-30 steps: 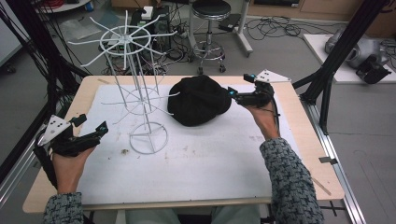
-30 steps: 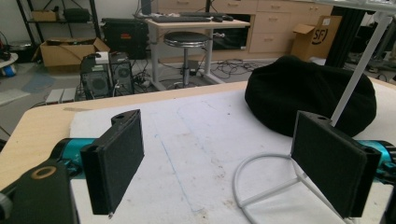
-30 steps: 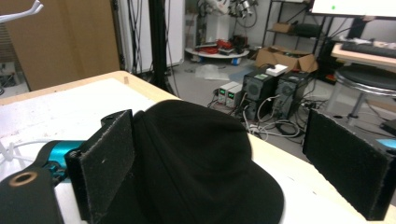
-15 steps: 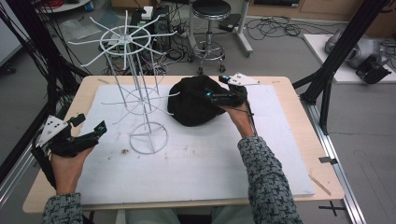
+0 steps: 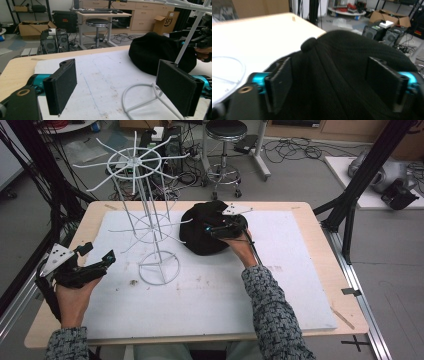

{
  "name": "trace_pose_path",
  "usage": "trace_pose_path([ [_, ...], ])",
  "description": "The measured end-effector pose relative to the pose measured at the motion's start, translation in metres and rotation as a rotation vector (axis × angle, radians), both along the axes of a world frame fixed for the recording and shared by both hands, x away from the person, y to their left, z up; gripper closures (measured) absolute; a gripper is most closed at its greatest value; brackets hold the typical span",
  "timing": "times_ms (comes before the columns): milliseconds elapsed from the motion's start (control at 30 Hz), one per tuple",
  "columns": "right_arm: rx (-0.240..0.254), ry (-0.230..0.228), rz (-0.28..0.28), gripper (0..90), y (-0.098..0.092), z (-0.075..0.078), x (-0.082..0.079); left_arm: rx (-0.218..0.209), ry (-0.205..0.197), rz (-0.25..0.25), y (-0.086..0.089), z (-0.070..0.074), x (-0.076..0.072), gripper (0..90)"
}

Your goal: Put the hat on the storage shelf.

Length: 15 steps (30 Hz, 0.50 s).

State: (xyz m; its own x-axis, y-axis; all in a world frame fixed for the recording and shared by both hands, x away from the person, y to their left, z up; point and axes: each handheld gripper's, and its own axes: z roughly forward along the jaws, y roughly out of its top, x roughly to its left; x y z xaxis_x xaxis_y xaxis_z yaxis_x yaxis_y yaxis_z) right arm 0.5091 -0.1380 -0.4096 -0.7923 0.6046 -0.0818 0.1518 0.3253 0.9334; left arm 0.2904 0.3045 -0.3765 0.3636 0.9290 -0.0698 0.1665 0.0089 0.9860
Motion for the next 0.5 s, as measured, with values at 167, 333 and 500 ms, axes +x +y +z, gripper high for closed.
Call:
trace_pose_path([
  [167,-0.054,0.015,0.006,34.8,-0.001,-0.001,0.005,0.003,0.001,0.005,0.001,0.001,-0.001,17.2],
  [333,-0.117,0.022,0.048,56.2,0.006,0.004,0.007,0.004,-0.002,0.013,0.003,0.001,-0.001,17.2],
  [500,-0.171,0.023,0.055,79.3,0.010,0.007,0.005,0.002,-0.001,0.016,0.004,0.000,-0.001,17.2],
])
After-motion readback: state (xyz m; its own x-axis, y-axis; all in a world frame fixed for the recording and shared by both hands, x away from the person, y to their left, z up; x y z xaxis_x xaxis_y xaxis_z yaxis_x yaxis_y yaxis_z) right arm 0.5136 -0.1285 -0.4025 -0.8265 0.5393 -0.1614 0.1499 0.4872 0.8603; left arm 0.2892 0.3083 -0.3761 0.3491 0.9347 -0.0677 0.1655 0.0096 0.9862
